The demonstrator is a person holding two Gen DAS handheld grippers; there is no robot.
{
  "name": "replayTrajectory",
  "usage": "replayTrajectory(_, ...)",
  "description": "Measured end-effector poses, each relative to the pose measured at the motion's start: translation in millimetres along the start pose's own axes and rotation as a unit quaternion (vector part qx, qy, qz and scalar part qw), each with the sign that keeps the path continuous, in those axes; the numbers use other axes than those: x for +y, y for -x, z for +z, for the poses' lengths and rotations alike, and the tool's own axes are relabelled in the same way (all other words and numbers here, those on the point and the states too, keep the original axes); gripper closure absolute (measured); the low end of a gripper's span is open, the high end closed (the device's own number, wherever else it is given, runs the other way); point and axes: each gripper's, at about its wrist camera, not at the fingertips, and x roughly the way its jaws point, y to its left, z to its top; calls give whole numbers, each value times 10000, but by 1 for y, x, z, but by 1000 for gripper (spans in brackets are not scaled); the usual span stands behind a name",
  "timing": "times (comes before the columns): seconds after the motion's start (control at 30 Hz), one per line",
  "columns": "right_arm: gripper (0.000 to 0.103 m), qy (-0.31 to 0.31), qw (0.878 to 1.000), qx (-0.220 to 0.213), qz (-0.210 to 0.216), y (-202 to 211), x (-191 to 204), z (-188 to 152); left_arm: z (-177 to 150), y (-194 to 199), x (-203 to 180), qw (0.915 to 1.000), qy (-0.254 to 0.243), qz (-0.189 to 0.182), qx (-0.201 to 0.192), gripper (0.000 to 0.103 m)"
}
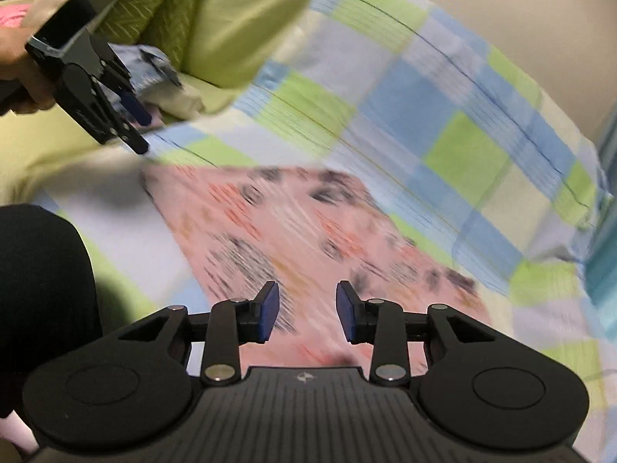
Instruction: Fold clothes
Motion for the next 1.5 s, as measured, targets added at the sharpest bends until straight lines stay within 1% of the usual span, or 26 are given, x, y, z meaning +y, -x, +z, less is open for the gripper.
replayTrajectory(0.07, 68, -6, 9999, -60, 156, -10, 17, 14, -3, 4, 9, 9999, 88, 90, -47, 59)
replayTrajectory(0.2, 68, 131, 9982, -71, 577, -46, 61, 43, -8, 11, 23, 9994, 198, 28, -267, 54)
replayTrajectory(0.3, 68, 237, 9956, -98, 898, -76, 94, 60, -8, 9, 32, 9989, 277, -37, -386, 53)
replayTrajectory(0.43, 68, 678, 9937, -30, 894, -114, 134, 78, -6, 11, 45, 9979, 284, -48, -573, 52)
replayTrajectory(0.47, 67, 580, 9940, 40, 926, -123, 138, 83, -6, 11, 47, 9975, 323, -55, -622, 51)
replayTrajectory(0.5, 62, 466, 9942, 113, 959, -132, 142, 88, -6, 11, 50, 9971, 361, -62, -670, 49)
replayTrajectory(0.57, 56, 106, 9945, 203, 1025, -145, 143, 94, -6, 11, 57, 9960, 480, -96, -745, 47)
replayTrajectory(0.6, 56, 30, 9950, 188, 977, -150, 146, 96, -7, 11, 60, 9953, 551, -110, -784, 45)
replayTrajectory(0.67, 56, 61, 9963, 146, 845, -155, 149, 98, -9, 8, 64, 9951, 588, -101, -786, 44)
replayTrajectory(0.77, 59, 164, 9979, 84, 626, -158, 153, 96, -12, 1, 65, 9955, 571, -85, -746, 44)
replayTrajectory(0.83, 60, 349, 9989, 62, 312, -157, 153, 92, -12, -2, 64, 9957, 558, -99, -729, 44)
replayTrajectory(0.87, 65, 500, 9987, 46, 128, -156, 155, 89, -13, -4, 64, 9958, 552, -119, -722, 44)
replayTrajectory(0.9, 73, 651, 9979, 31, -56, -156, 156, 86, -12, -5, 63, 9958, 552, -133, -718, 44)
replayTrajectory(0.93, 76, 834, 9964, -1, -162, -156, 159, 83, -12, -7, 62, 9958, 558, -148, -712, 44)
replayTrajectory(0.97, 82, 1033, 9943, -44, -245, -157, 162, 80, -10, -9, 61, 9958, 560, -166, -709, 44)
replayTrajectory(1.0, 86, 1233, 9918, -87, -327, -159, 165, 77, -8, -10, 61, 9957, 567, -187, -709, 44)
replayTrajectory(1.07, 89, 1404, 9893, -157, -372, -159, 169, 73, -4, -11, 60, 9955, 587, -225, -713, 44)
replayTrajectory(1.1, 96, 1391, 9895, -183, -346, -159, 168, 72, -2, -11, 60, 9953, 599, -245, -717, 43)
replayTrajectory(1.13, 100, 1287, 9910, -228, -292, -156, 164, 72, 0, -11, 61, 9951, 627, -276, -718, 43)
replayTrajectory(1.2, 100, 1064, 9936, -322, -179, -150, 156, 71, 6, -13, 64, 9943, 707, -353, -718, 43)
replayTrajectory(1.3, 101, 682, 9961, -560, 22, -134, 138, 72, 26, -21, 66, 9933, 759, -519, -703, 43)
replayTrajectory(1.33, 101, 501, 9966, -644, 105, -127, 131, 72, 34, -24, 65, 9937, 703, -533, -686, 43)
replayTrajectory(1.4, 100, 215, 9967, -777, 98, -114, 115, 74, 55, -35, 61, 9943, 573, -622, -646, 43)
replayTrajectory(1.5, 100, -252, 9956, -894, 102, -97, 91, 71, 87, -56, 57, 9912, 706, -932, -616, 43)
